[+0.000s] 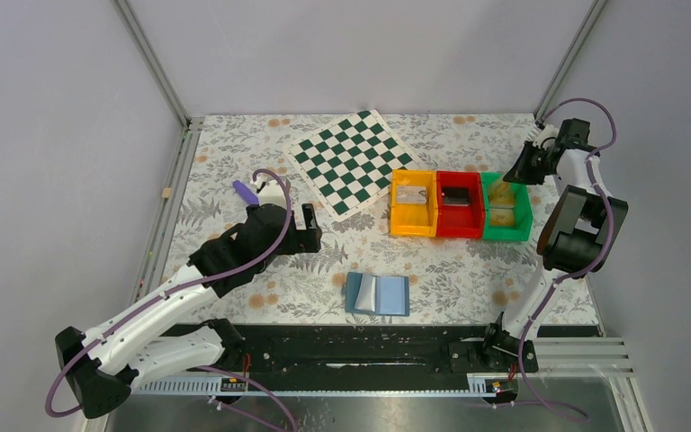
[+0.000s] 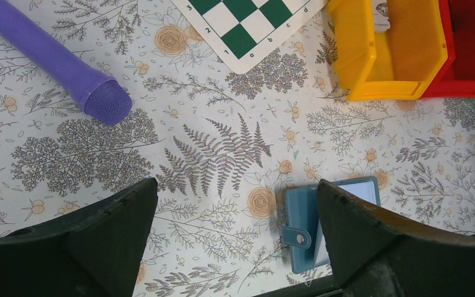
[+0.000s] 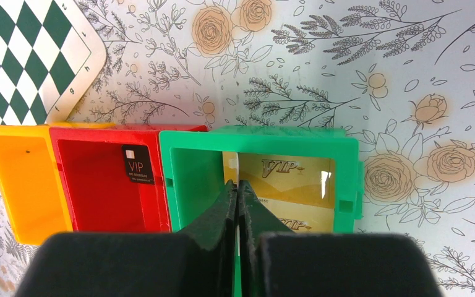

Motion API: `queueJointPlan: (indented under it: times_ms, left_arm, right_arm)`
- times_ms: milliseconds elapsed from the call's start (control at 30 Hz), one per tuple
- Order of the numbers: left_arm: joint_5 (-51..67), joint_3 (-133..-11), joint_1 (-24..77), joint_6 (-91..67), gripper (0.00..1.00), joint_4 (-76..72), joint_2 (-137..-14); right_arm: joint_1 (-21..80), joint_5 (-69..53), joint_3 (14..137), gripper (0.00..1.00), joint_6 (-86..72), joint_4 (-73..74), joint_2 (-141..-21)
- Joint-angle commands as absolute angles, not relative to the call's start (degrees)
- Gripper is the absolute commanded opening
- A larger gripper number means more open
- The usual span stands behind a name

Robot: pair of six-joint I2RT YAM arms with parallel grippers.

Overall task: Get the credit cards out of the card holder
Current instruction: Place the credit card in the storage box.

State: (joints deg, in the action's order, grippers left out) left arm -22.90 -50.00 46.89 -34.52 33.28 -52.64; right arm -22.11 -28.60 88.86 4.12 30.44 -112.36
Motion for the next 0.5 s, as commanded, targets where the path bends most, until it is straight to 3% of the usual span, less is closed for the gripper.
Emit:
queueJointPlan:
  times_ms: [0, 133, 300, 467]
  left_arm:
    - [-22.81, -49.39, 46.76, -34.94, 0.99, 30.76, -52.44]
    - [-22.85, -49.18, 46.74, -34.99, 0.99, 30.76, -51.88]
    - [-22.78, -49.09, 46.71, -35.34, 0.99, 30.89, -51.57]
    - [-22.35, -48.86, 46.71, -36.1, 0.99, 31.42, -50.8]
  right_arm:
    - [-22.76, -29.06, 89.29, 0.04, 3.85, 28.71, -112.63]
    - [-23.23, -28.63, 89.74, 0.07, 3.7, 28.73, -112.67]
    - [-23.77, -27.28, 91.45, 0.28, 3.4, 29.7, -113.01]
    - [-23.91, -24.48, 97.6, 0.32, 1.58, 32.27, -112.6]
